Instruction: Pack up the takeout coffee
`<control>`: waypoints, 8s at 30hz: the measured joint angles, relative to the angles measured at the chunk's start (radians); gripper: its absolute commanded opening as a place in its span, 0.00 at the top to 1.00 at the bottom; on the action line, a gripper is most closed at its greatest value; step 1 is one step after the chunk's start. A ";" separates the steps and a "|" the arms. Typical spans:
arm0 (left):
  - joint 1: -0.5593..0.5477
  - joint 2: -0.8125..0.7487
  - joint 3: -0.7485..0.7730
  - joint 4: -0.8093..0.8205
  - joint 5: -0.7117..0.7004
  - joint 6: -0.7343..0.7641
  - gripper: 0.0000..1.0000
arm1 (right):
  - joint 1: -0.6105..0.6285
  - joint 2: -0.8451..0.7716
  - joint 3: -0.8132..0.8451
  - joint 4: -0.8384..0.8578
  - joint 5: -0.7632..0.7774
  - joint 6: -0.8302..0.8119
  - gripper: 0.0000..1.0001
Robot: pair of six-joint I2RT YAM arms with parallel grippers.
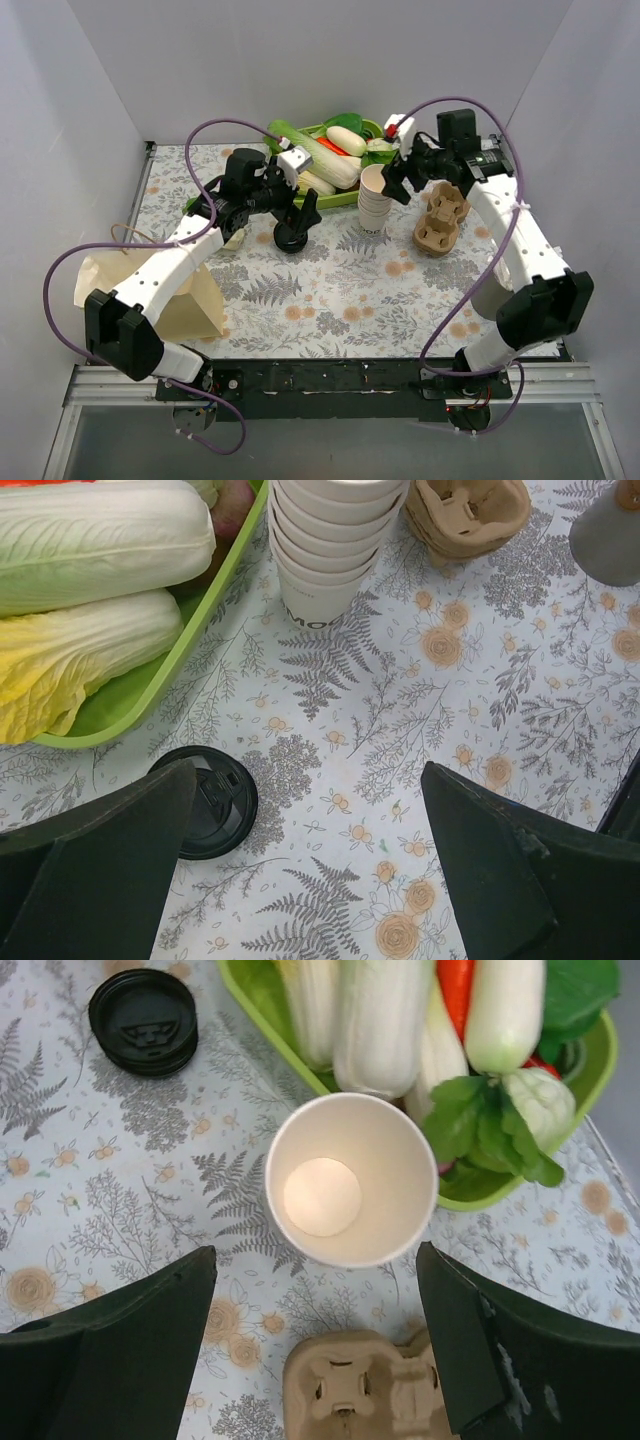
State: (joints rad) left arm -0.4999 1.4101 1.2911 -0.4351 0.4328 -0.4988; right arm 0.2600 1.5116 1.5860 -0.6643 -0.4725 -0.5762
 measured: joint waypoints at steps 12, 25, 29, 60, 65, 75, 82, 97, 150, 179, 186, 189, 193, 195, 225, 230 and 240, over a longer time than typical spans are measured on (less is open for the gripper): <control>0.000 -0.069 -0.073 0.032 -0.044 -0.039 0.02 | 0.079 0.244 0.256 -0.211 -0.014 -0.167 0.37; 0.000 -0.074 -0.092 0.054 -0.055 -0.042 0.02 | 0.079 0.312 0.345 -0.344 -0.078 -0.264 0.44; 0.000 -0.074 -0.092 0.055 -0.055 -0.042 0.02 | 0.081 0.314 0.345 -0.355 -0.077 -0.270 0.48; 0.000 -0.074 -0.106 0.066 -0.054 -0.045 0.02 | 0.083 0.352 0.355 -0.360 -0.031 -0.272 0.92; 0.000 -0.072 -0.107 0.085 -0.054 -0.062 0.02 | 0.083 0.356 0.369 -0.356 -0.014 -0.274 0.99; 0.000 0.085 -0.100 0.264 -0.049 -0.247 0.02 | 0.083 0.277 0.269 -0.244 0.060 -0.264 0.99; 0.000 0.309 -0.024 0.445 -0.011 -0.453 0.02 | 0.083 0.210 0.184 -0.133 0.124 -0.239 0.99; 0.000 0.563 0.122 0.785 0.122 -0.820 0.02 | 0.083 0.187 0.150 -0.072 0.164 -0.185 0.99; -0.032 0.676 0.250 0.816 0.025 -0.903 0.02 | 0.109 0.199 0.170 -0.095 0.185 -0.134 0.99; -0.050 0.664 0.209 0.710 0.018 -0.779 0.02 | 0.119 0.008 -0.013 0.190 0.248 -0.063 0.99; -0.050 0.578 0.114 0.831 0.104 -0.843 0.02 | 0.120 0.009 -0.046 0.189 0.269 -0.058 0.99; -0.050 0.562 0.107 0.895 0.126 -0.892 0.02 | 0.120 0.009 -0.046 0.189 0.268 -0.056 0.99; -0.052 0.561 0.107 0.933 0.129 -0.938 0.02 | 0.120 0.009 -0.046 0.171 0.268 -0.056 0.99; -0.053 0.561 0.107 0.937 0.128 -0.954 0.02 | 0.120 0.011 -0.046 0.145 0.268 -0.055 0.99; -0.085 0.632 0.150 0.906 0.051 -0.997 0.02 | 0.120 0.015 -0.046 0.084 0.239 -0.029 0.99; -0.085 0.632 0.143 0.945 0.128 -0.966 0.02 | 0.120 0.015 -0.047 0.084 0.242 -0.032 0.99; -0.085 0.632 0.122 0.976 0.158 -1.004 0.02 | 0.120 0.015 -0.047 0.084 0.242 -0.040 0.99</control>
State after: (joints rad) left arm -0.5846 2.0418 1.4132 0.5407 0.5907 -1.5024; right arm 0.3798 1.5269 1.5387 -0.5808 -0.2302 -0.6167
